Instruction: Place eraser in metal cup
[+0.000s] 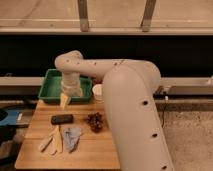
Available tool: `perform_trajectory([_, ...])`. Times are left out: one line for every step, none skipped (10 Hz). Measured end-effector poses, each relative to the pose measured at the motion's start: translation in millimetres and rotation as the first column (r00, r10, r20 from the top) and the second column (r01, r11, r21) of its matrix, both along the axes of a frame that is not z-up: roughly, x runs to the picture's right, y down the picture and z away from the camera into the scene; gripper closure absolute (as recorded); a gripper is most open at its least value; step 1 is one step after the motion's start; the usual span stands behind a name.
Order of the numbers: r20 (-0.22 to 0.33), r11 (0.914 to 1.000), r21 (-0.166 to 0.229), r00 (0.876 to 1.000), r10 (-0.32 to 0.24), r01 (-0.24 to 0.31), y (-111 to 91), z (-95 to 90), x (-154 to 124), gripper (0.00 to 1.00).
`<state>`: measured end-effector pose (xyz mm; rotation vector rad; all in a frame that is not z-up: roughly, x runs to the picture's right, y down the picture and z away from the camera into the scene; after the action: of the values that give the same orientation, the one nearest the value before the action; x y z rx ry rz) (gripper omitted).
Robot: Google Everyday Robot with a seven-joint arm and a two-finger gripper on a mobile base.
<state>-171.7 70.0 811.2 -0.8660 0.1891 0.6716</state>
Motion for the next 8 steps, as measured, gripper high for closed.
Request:
perform_trajectory([-0.008, 0.9992, -0.019, 0.999, -0.037, 0.037, 8, -0.5, -2, 0.20])
perform_trajectory([0.003, 0.9965, -0.030, 0.997, -0.078, 0.078, 15, 0.3, -10, 0.20])
perform_trajectory([0.014, 0.9944, -0.035, 0.995, -0.099, 0.100, 18, 1.9, -16, 0.20])
perform_trajectory([0.041, 0.9878, -0.048, 0.988, -0.146, 0.148, 24, 7.3, -33, 0.20])
perform_trajectory([0.073, 0.9814, -0.055, 0.981, -0.180, 0.184, 29, 10.7, -50, 0.20])
perform_trajectory([0.110, 0.9718, -0.064, 0.970, -0.219, 0.227, 35, 13.9, -68, 0.20])
perform_trajectory([0.133, 0.9603, -0.077, 0.957, -0.256, 0.268, 43, 19.5, -78, 0.20])
perform_trajectory([0.157, 0.9456, -0.095, 0.943, -0.294, 0.311, 55, 27.2, -87, 0.20])
